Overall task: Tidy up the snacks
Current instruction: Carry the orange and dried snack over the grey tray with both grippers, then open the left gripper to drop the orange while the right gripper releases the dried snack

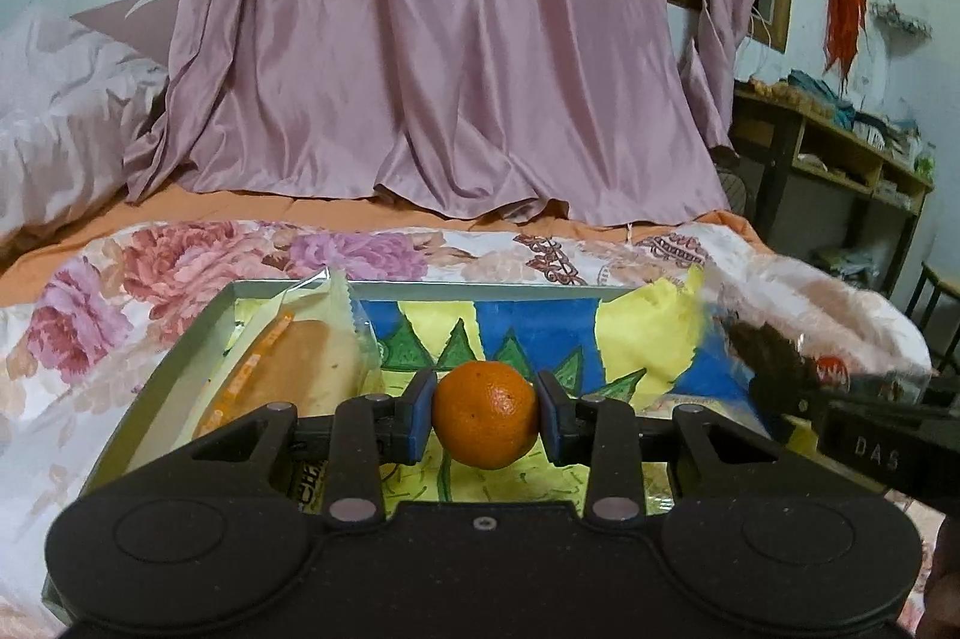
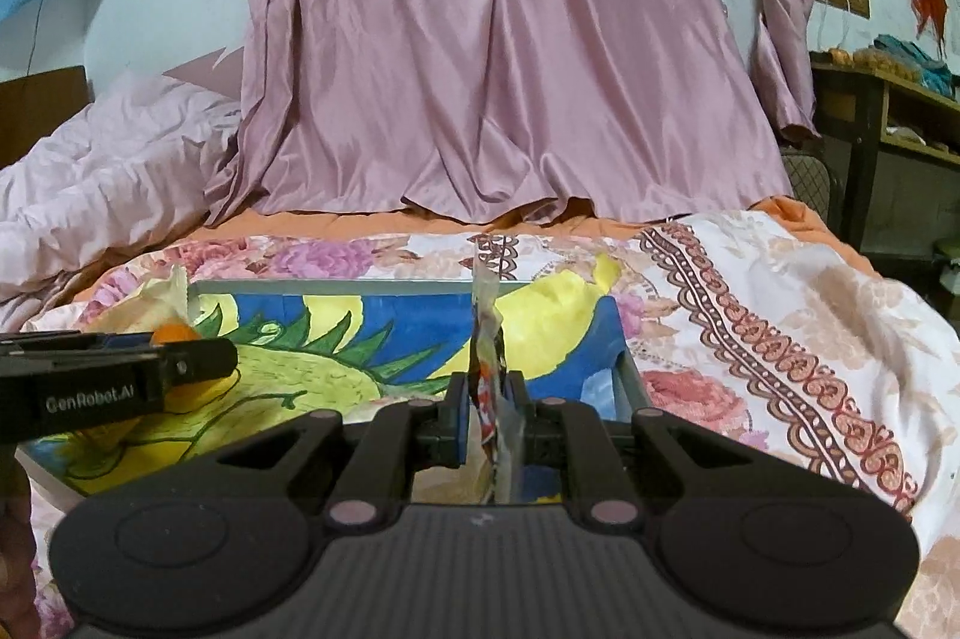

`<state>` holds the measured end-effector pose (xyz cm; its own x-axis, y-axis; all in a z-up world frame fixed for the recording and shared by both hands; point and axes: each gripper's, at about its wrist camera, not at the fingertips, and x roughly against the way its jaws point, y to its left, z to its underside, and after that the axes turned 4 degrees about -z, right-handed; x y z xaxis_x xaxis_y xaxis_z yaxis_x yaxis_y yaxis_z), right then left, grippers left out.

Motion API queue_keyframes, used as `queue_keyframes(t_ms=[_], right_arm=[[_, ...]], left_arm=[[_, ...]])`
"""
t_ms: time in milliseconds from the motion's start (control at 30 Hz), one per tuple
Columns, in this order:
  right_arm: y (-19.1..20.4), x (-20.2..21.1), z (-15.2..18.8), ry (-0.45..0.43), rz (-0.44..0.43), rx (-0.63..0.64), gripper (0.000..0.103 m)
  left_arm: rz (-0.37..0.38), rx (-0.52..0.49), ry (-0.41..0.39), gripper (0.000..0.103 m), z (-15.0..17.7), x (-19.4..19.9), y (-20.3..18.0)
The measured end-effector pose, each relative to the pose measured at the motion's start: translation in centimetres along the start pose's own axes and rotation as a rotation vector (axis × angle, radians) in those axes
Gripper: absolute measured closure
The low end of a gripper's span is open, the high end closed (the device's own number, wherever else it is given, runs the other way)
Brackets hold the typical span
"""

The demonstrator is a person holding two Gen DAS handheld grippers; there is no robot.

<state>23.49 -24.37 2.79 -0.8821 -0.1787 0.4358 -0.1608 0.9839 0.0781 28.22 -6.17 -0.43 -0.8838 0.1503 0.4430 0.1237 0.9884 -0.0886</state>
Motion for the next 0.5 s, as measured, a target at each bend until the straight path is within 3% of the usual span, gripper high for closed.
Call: queue_keyframes(t_ms=[267,367,500], right_arm=[[1.2,-0.9,0.6,0.039,-0.034,0.036,0.09],[1.5,-0.8,0.7,0.043,-0.052,0.042,0.089],[1.6,-0.7,0.9,0.041,-0.063,0.039,0.078]], left_arm=[[-0.028,-0.093,0.008,0.064,0.6,-0.2,-1.0],[-0.026,-0.097,0.006,0.053,0.8,-0.2,-1.2],[-0.011,-0.069,-0.004,0.035,0.7,0.1,-0.8]])
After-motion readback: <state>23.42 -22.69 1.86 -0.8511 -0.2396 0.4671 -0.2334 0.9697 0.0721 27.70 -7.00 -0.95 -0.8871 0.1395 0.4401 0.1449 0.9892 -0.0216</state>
